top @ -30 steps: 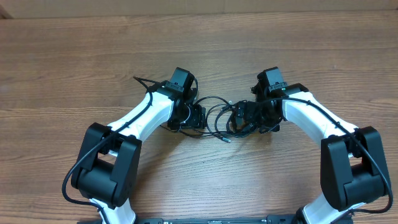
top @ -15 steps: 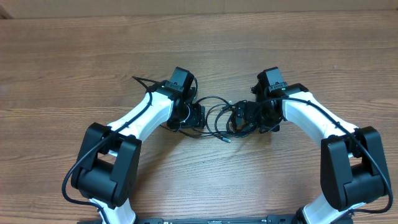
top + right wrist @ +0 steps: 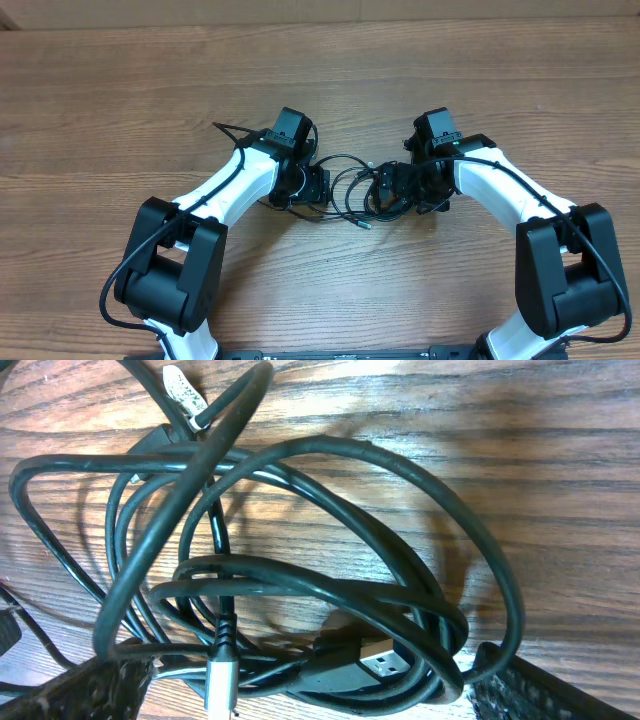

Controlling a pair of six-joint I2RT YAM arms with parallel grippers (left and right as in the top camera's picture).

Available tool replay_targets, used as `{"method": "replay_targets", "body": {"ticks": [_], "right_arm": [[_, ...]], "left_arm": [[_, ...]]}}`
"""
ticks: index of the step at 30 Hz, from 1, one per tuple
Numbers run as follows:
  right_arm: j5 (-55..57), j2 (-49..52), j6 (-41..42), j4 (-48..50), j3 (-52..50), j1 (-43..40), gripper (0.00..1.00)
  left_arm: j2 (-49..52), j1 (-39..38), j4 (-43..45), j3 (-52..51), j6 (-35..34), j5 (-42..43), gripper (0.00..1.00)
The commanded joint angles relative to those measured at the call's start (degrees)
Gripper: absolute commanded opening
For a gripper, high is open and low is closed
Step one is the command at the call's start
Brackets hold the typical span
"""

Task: Untangle cables

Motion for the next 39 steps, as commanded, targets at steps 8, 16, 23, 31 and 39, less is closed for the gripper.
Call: {"method": "replay_targets", "body": {"ticks": [8, 16, 23, 31, 39], "right_arm": [[-0.33, 0.24, -0.02, 0.28, -0.33, 0.15, 1.0], [-0.33, 0.24, -0.02, 0.28, -0.33, 0.15, 1.0], [-3.78, 0.24, 0.04, 6.75, -0.31, 0.15, 1.0], [-8.85, 0.24, 2.29, 8.46, -0.31, 0.15, 1.0], [-10.16, 0.24, 6.23, 9.33, -0.31, 0.15, 1.0]], "left_arm": [[0.74, -0.44, 0.57, 0.83, -1.29, -2.51, 0.7], [0.74, -0.44, 0.46, 0.81, -1.25, -2.71, 0.7], [0.74, -0.44, 0.35, 0.81, -1.25, -2.71, 0.62], [0.74, -0.44, 0.07, 0.81, -1.22, -2.71, 0.3], [0.74, -0.44, 0.33, 0.81, -1.25, -2.71, 0.04]]}}
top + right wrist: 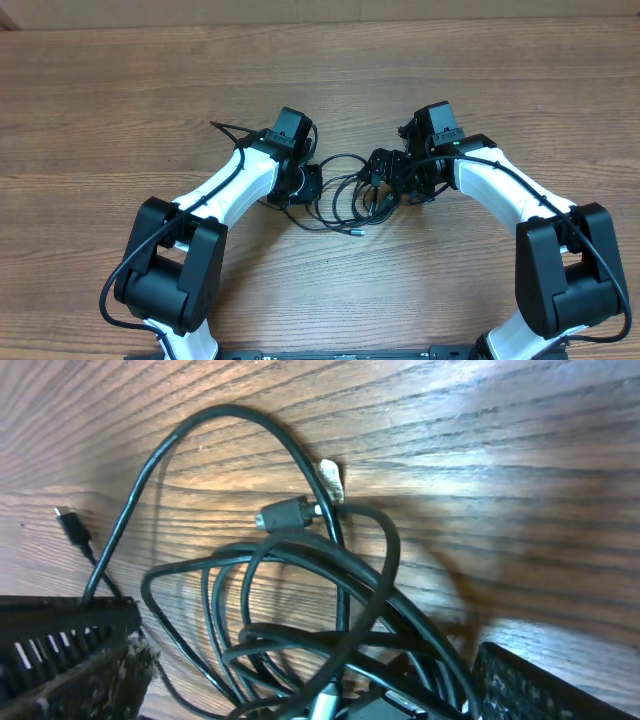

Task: Untangle cables

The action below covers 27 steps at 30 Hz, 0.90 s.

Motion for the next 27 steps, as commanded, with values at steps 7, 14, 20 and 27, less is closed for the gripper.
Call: {"method": "replay_targets", "body": {"ticks": [7, 14, 20, 27], "right_arm": [[-1.29, 0.2, 1.84, 0.17, -0.28, 0.2, 0.25], [2.45, 0.2, 7.41, 0.61, -1.16, 0.37, 0.04], [11.93, 0.2, 9.77, 0.37, -2.47, 0.37, 0.06], [14.47, 0.2, 9.77, 1.25, -2.47, 0.22, 0.08]], "left_arm": [[0.74, -0.44, 0.39, 0.83, 0.22, -0.33, 0.04], [0.74, -0.44, 0.44, 0.83, 0.22, -0.33, 0.04], [0.74, -0.37, 0.48, 0.83, 0.24, -2.38, 0.04], [0.74, -0.37, 3.96, 0.83, 0.0, -8.96, 0.04]]}}
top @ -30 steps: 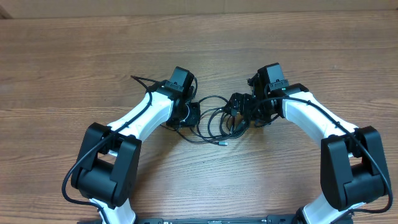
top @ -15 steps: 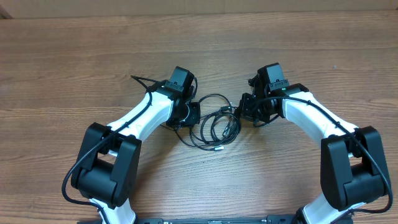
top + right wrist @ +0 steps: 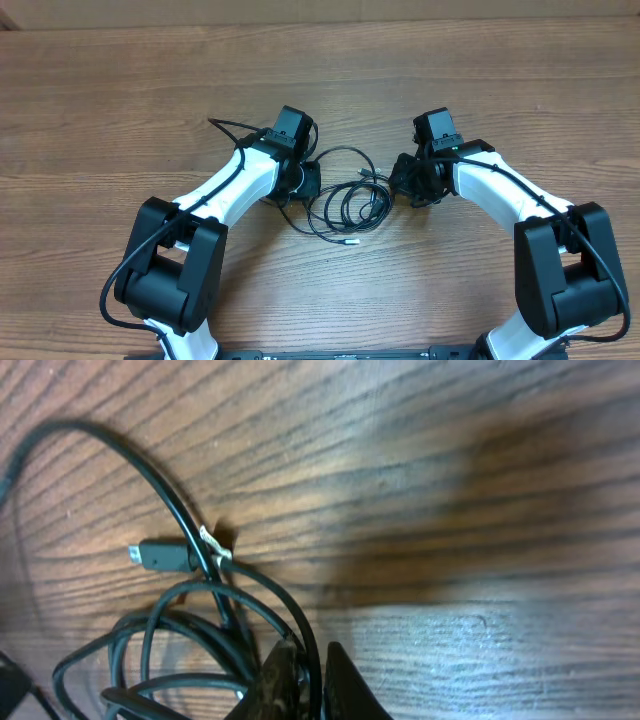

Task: Untangle cables

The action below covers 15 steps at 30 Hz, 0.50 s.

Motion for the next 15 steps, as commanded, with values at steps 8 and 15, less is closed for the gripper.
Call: {"method": "replay_targets", "body": {"ticks": [8, 15], "right_arm": [[-1.01, 0.2, 5.86, 0.15, -0.37, 0.87, 0.16], [-3.91, 0.2, 6.23, -5.75, -0.37, 4.85, 0.16]], "left_arm": [[0.74, -0.07, 4.72, 0.81, 0.94, -6.86, 0.11], [0.74, 5.05, 2.38, 0.83, 3.82, -11.67, 0.05]]}}
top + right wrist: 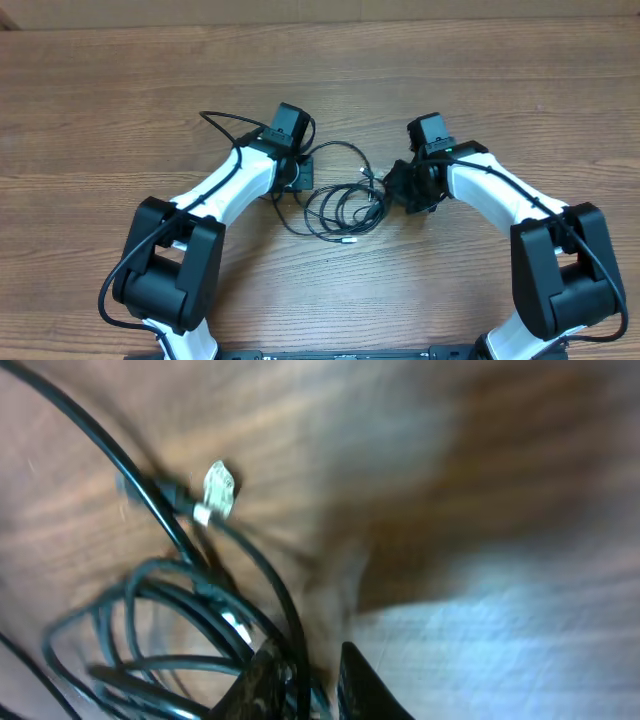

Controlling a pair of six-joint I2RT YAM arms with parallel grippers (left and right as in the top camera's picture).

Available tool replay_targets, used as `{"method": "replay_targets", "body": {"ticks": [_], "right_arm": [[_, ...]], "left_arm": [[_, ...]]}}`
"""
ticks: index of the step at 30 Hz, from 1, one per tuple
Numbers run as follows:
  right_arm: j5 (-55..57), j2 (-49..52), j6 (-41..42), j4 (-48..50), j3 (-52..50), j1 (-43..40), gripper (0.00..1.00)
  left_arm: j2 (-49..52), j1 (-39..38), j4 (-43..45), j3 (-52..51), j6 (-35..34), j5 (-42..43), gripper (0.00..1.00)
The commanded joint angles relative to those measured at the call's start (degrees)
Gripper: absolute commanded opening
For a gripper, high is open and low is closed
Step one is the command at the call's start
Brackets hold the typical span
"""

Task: Untangle cables

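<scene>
A tangle of thin black cables point(340, 207) lies in loose loops on the wooden table between my two grippers. My right gripper point(312, 678) is shut on a strand at the right edge of the tangle; in the overhead view the right gripper point(402, 186) sits right of the loops. A small white tag point(217, 490) and a plug hang on a strand ahead of it. My left gripper point(298, 172) grips a strand at the tangle's left, and that cable's tail point(212, 121) sticks out up and left past the wrist. A loose plug end point(347, 238) lies at the front.
The bare wooden table point(120, 90) stretches all round the arms. Both white forearms angle in from the near edge. The right wrist view is blurred.
Both grippers have shifted slightly up and left. The left one drew its strand and tail further away, and the loops have opened a little wider. The right gripper still holds its strand.
First the cables sat bunched tightly between the two grippers, with the right gripper open over the pile. Then the bundle lay looser and the right jaws stood wide around it. Later the right gripper was shut on one strand, and the loops now lie spread out.
</scene>
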Motion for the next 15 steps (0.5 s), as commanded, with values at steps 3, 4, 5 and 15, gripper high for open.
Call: {"method": "replay_targets", "body": {"ticks": [3, 4, 5, 15], "right_arm": [[-2.75, 0.2, 2.99, -2.54, -0.37, 4.87, 0.16], [-3.56, 0.22, 3.3, -2.58, -0.37, 5.84, 0.16], [-4.31, 0.2, 4.5, -2.56, -0.37, 6.95, 0.16], [-4.5, 0.2, 9.79, 0.94, -0.35, 17.14, 0.27]], "left_arm": [[0.74, 7.3, -0.2, 0.92, 3.28, 3.98, 0.04], [0.74, 8.76, -0.33, 0.96, 3.78, 6.67, 0.04], [0.74, 10.45, -0.52, 1.03, 4.72, 9.46, 0.04], [0.74, 23.5, -4.66, 1.05, 9.22, 20.55, 0.07]]}}
